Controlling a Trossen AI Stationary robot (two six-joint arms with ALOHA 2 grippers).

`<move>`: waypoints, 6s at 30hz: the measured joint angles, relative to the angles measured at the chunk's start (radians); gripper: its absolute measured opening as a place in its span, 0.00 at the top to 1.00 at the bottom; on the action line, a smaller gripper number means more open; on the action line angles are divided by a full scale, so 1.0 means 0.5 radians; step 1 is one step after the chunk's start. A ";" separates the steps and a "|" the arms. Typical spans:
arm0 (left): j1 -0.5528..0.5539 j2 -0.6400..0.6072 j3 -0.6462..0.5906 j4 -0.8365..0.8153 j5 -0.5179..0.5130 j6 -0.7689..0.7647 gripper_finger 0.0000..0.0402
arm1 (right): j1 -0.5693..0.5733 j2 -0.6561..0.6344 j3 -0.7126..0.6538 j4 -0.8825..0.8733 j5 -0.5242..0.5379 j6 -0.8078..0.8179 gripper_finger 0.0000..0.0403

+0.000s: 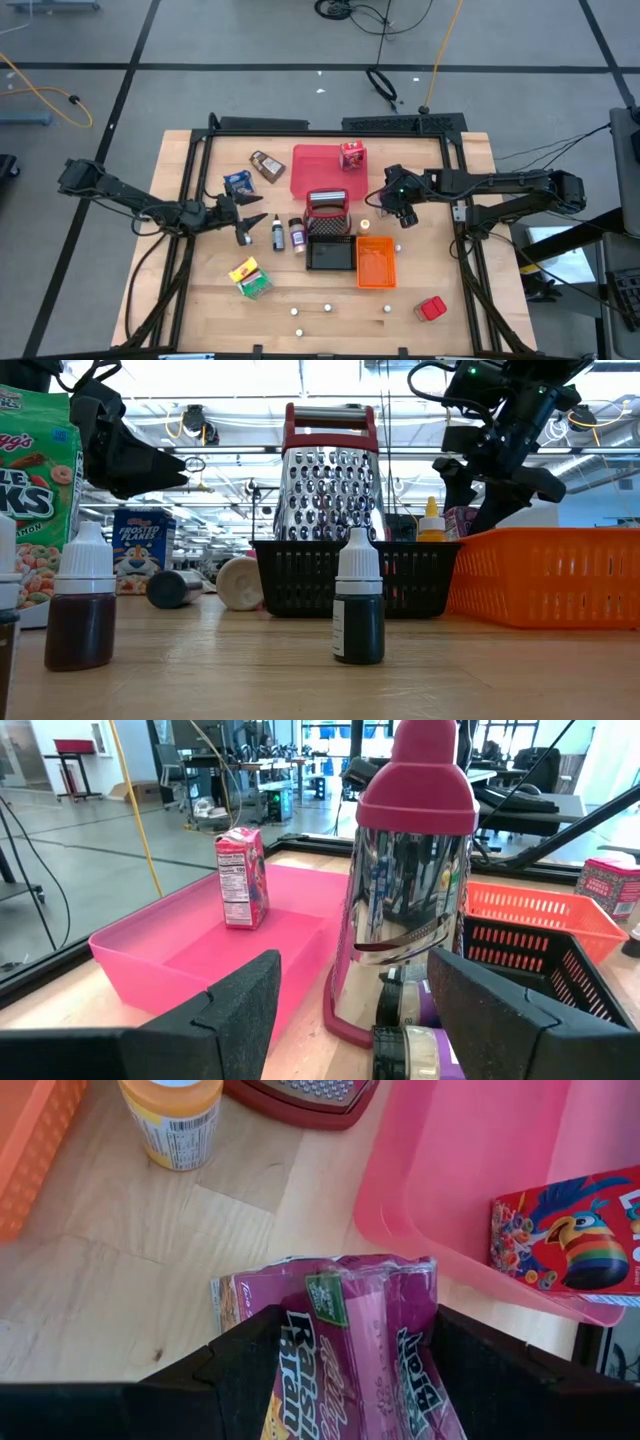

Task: Pick & Place Kitchen Items
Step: Put the purple cereal box into the red bin, then put the yellow food coloring bottle into the orange bin

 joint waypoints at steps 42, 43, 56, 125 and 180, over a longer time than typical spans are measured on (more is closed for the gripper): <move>0.000 0.000 0.000 0.001 0.001 0.002 0.36 | 0.001 -0.018 0.054 0.000 0.003 0.045 0.67; 0.000 0.000 0.000 0.001 0.001 0.002 0.36 | 0.001 -0.018 0.063 0.002 0.004 0.044 0.67; 0.000 0.000 0.000 0.001 0.000 0.004 0.36 | 0.000 -0.018 0.339 -0.053 0.322 -0.062 0.67; 0.000 0.001 0.000 0.001 -0.034 0.002 0.36 | -0.356 0.489 0.632 0.487 0.041 0.098 0.67; 0.000 0.000 0.000 0.001 -0.034 0.002 0.36 | -0.397 0.470 0.372 0.656 0.117 0.258 0.44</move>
